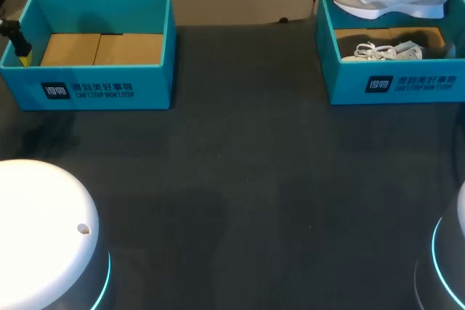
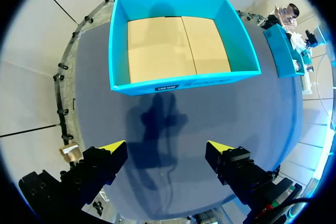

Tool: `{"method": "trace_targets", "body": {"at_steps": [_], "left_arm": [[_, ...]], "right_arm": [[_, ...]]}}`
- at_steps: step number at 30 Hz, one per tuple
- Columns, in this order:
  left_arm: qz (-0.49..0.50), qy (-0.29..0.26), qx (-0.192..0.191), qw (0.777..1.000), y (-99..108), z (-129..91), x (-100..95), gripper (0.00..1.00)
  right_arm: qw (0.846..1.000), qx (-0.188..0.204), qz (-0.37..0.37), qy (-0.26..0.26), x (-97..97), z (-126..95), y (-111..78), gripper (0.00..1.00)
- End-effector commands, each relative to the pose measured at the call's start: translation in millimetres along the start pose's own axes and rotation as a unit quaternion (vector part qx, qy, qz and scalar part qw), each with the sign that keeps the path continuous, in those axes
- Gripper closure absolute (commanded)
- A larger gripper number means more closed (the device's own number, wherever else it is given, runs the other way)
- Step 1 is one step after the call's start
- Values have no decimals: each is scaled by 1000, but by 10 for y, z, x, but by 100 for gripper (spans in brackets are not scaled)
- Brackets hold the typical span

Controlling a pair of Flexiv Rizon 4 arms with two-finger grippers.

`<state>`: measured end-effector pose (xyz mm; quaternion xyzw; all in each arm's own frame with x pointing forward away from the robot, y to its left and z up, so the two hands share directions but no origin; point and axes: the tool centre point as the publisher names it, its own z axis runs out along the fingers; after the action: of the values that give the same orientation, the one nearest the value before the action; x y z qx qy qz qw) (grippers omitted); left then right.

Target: Take the shoe out of the shoebox, open the shoe tongue, remove and reinsert the insole, then place the shoe into the shoebox

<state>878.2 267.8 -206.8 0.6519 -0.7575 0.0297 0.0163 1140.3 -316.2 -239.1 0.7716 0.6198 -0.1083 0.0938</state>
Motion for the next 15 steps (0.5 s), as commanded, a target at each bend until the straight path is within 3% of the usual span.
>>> {"method": "trace_targets", "body": {"at_steps": [1,15], "left_arm": [[0,-1,1,1000,11,-3,3,0],[0,-1,1,1000,11,-3,3,0]], "right_arm": [[1000,2,2,-1,-15,71,43,100],[1000,15,3,-3,-33,231,-85,100]]}}
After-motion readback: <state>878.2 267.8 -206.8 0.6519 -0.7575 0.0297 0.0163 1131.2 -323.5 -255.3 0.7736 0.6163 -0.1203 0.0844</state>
